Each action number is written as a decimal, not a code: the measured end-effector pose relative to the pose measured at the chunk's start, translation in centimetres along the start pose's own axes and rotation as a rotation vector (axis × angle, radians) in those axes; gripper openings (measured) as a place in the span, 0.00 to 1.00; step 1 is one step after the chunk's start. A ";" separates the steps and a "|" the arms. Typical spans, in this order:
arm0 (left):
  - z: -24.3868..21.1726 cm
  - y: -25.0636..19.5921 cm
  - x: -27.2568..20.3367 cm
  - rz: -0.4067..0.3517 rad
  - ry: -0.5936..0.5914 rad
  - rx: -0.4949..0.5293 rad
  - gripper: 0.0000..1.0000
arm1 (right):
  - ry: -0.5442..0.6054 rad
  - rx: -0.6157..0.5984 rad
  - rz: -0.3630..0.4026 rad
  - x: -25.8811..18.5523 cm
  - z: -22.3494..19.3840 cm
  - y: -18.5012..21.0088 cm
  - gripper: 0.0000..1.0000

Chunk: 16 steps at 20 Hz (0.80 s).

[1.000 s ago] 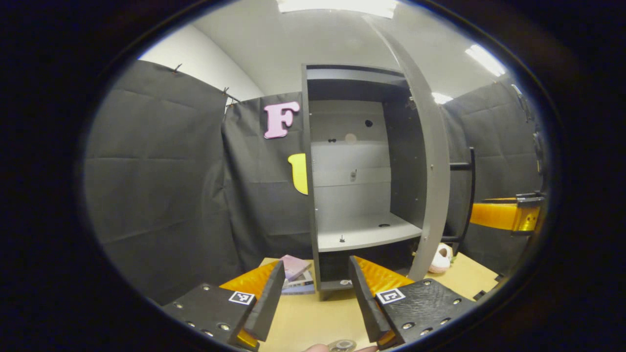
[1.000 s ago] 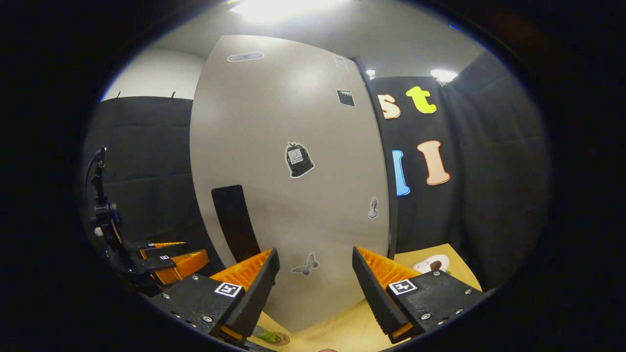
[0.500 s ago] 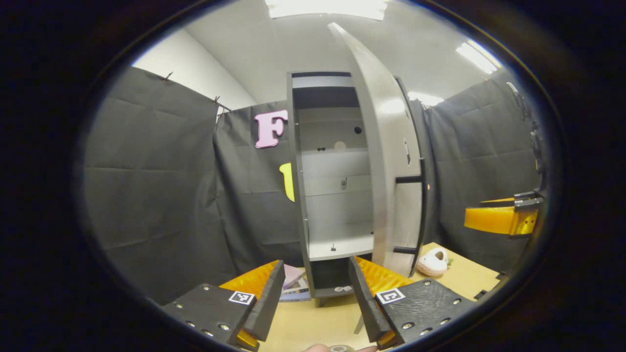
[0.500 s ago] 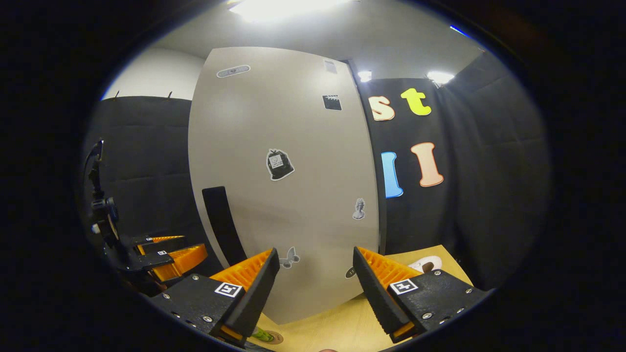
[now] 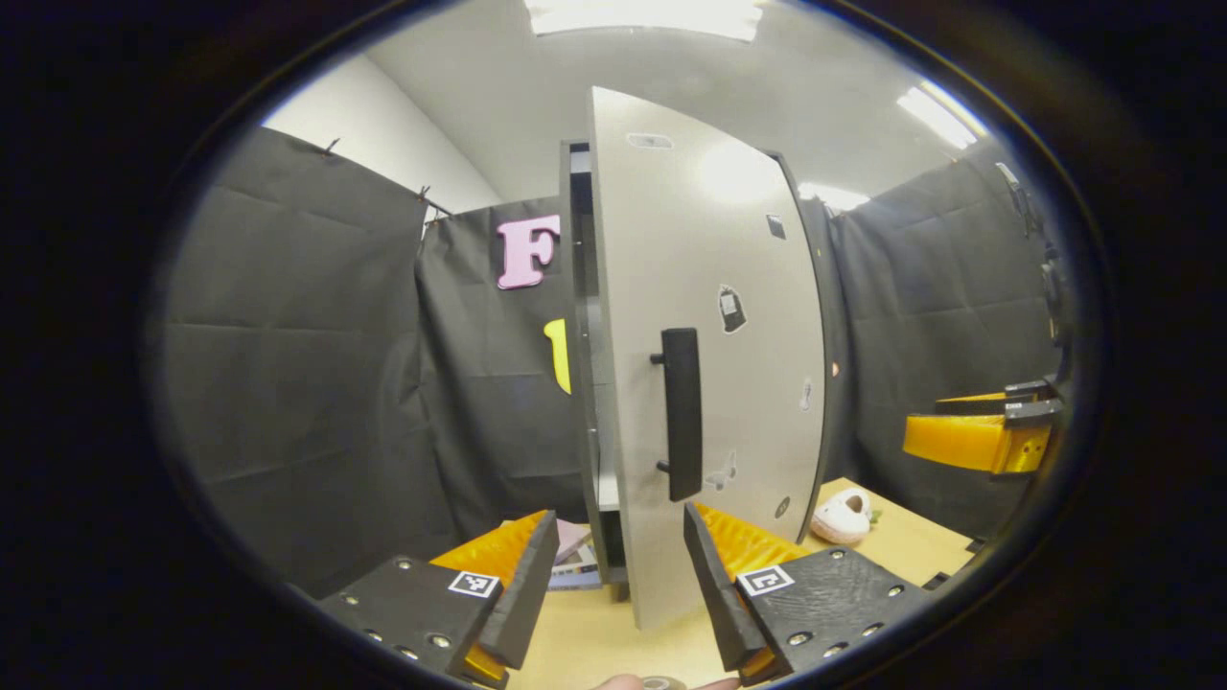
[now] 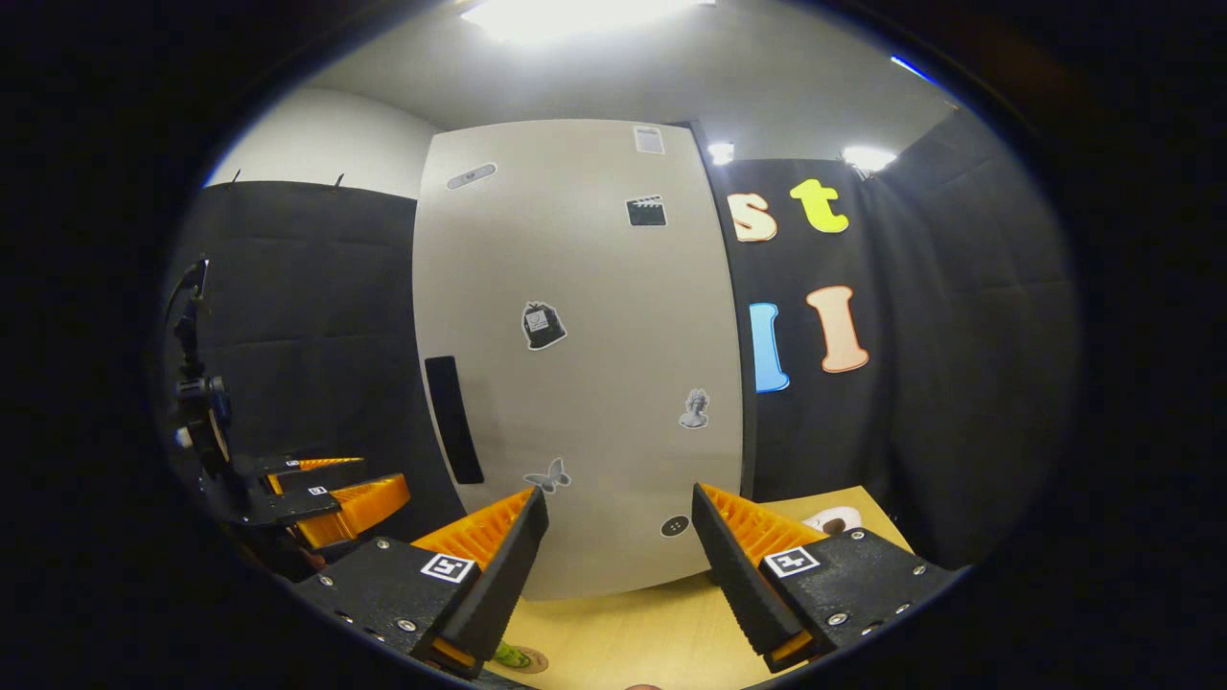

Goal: Open the cabinet door with the right hand, grasp the bottle in the cabinet with the left hand and place it on the coaster, then close the cabinet door with the right hand.

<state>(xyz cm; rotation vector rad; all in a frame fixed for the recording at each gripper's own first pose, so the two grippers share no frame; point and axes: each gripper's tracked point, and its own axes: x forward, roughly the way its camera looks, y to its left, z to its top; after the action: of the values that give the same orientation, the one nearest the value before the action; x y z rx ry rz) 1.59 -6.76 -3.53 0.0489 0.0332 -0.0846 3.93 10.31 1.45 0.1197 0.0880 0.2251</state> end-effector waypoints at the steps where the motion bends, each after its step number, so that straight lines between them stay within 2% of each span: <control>1: 0.0 0.1 0.0 0.003 0.002 0.001 0.78 | -0.003 0.003 -0.002 0.0 0.1 0.0 0.94; 5: 0.0 0.0 0.0 0.006 0.002 -0.012 0.74 | -0.009 0.009 -0.014 -0.1 0.3 -0.5 0.94; 7: 0.0 -0.1 -0.1 0.009 0.003 -0.018 0.79 | -0.016 0.007 -0.022 -0.2 0.5 -0.7 0.94; 9: -0.1 0.0 0.0 0.010 0.002 -0.019 0.75 | -0.024 0.008 -0.028 -0.3 0.7 -0.7 0.94; 10: -0.1 -0.1 -0.1 0.009 0.003 -0.019 0.78 | -0.028 0.009 -0.034 -0.4 0.7 -0.9 0.94; 13: 0.0 -0.2 -0.1 0.002 0.002 -0.016 0.78 | -0.045 0.020 -0.053 -0.6 1.2 -1.4 0.94; 15: -0.1 -0.3 -0.2 -0.004 0.004 -0.014 0.74 | -0.053 0.037 -0.043 -0.5 1.3 -1.1 0.94; 16: -0.1 -0.3 -0.3 -0.005 0.004 -0.016 0.78 | -0.052 0.040 -0.046 -0.6 1.3 -1.2 0.94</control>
<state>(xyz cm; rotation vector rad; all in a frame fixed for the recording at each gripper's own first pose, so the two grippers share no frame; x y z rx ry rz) 1.30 -7.01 -3.62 0.0333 0.0378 -0.0889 3.71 8.91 2.59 0.1632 0.0433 0.1746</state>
